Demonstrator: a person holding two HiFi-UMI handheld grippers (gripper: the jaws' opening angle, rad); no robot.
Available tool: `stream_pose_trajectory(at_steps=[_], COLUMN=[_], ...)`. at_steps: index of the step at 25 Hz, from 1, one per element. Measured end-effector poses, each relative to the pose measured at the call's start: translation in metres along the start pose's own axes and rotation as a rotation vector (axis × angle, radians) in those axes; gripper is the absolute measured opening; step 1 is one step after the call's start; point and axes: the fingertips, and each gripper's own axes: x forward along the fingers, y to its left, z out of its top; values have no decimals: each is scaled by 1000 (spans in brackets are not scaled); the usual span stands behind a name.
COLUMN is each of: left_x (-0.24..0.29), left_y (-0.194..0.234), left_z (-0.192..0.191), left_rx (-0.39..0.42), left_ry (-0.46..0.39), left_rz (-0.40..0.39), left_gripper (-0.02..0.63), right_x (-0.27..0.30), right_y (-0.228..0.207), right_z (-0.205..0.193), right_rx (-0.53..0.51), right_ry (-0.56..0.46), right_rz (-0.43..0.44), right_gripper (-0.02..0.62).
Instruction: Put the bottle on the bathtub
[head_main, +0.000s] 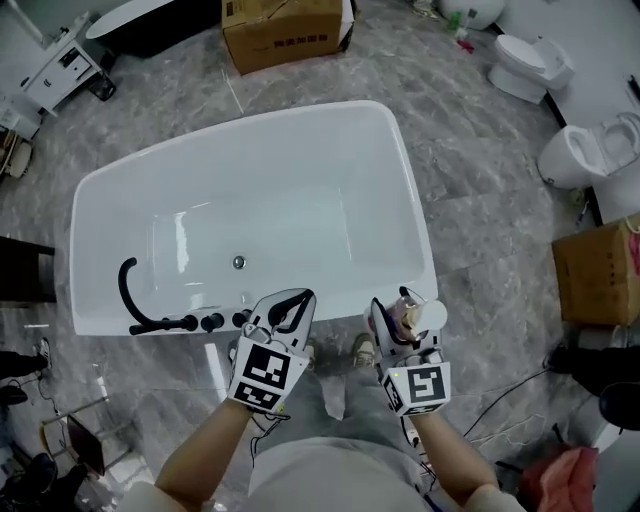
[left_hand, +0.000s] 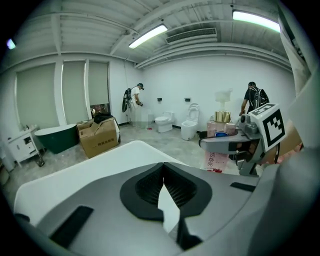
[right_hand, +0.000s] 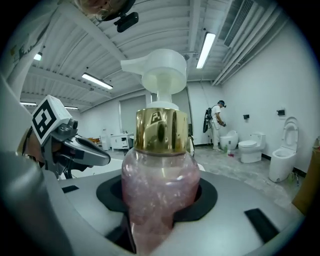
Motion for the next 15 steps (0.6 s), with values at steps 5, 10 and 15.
stream_pose_trajectory(at_steps=[5,10,15], left_x=[14,25,35], left_y=[3,5,3], left_z=[-22,-52,-79], left_rx=[-76,-116,-102], left_ry=[15,14,-3], left_rz=[71,134,160], left_gripper=[20,20,20], right_x=[17,32,43], right_y=[-4,-11,-17], right_z=[-24,-54,-91], right_rx=[-20,-31,-39], right_ry=[3,-8,-16], right_rz=[83,108,85], right_gripper=[219,219,219])
